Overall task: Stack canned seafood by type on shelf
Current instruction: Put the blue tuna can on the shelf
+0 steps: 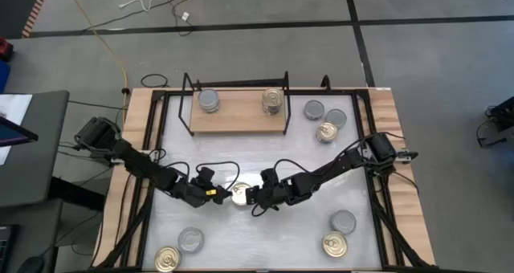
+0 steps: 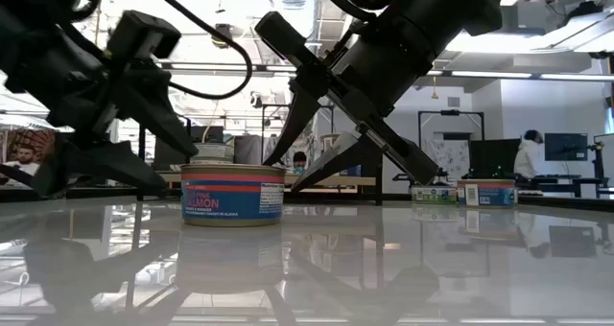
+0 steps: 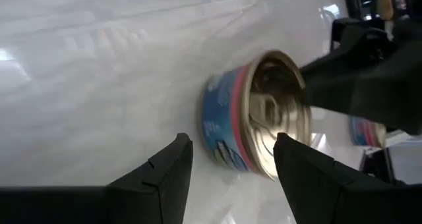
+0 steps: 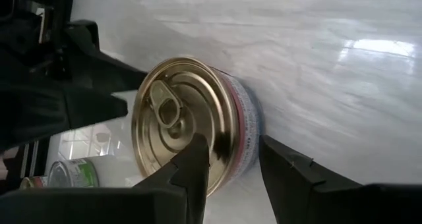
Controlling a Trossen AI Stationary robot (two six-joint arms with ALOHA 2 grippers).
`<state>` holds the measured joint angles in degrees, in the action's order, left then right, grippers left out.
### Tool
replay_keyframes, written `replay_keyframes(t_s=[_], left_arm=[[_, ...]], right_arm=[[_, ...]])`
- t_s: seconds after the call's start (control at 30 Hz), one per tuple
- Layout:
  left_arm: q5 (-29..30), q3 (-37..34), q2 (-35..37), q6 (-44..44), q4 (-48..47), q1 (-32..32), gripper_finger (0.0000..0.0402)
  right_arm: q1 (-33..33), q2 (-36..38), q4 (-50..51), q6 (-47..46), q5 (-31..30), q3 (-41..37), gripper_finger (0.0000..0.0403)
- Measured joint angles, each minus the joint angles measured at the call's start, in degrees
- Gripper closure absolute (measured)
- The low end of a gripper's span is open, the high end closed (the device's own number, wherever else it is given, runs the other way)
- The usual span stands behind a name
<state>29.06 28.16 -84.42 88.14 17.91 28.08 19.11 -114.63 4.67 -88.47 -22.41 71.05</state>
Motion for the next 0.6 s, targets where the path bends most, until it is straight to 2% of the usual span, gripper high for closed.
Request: replay_keyframes(t_s=[0.17, 0.6], left_arm=[[-3.59, 0.00, 0.00, -1.95, 0.02, -2.42, 0.0198], [-3.70, 0.00, 0.00, -2.87, 2.65, -2.26, 0.0198]], right_arm=[[0.00, 0.00, 0.91, 0.00, 0.30, 0.00, 0.0248], [0.35, 0.00, 0.89, 0.31, 0.46, 0.00, 0.0262]])
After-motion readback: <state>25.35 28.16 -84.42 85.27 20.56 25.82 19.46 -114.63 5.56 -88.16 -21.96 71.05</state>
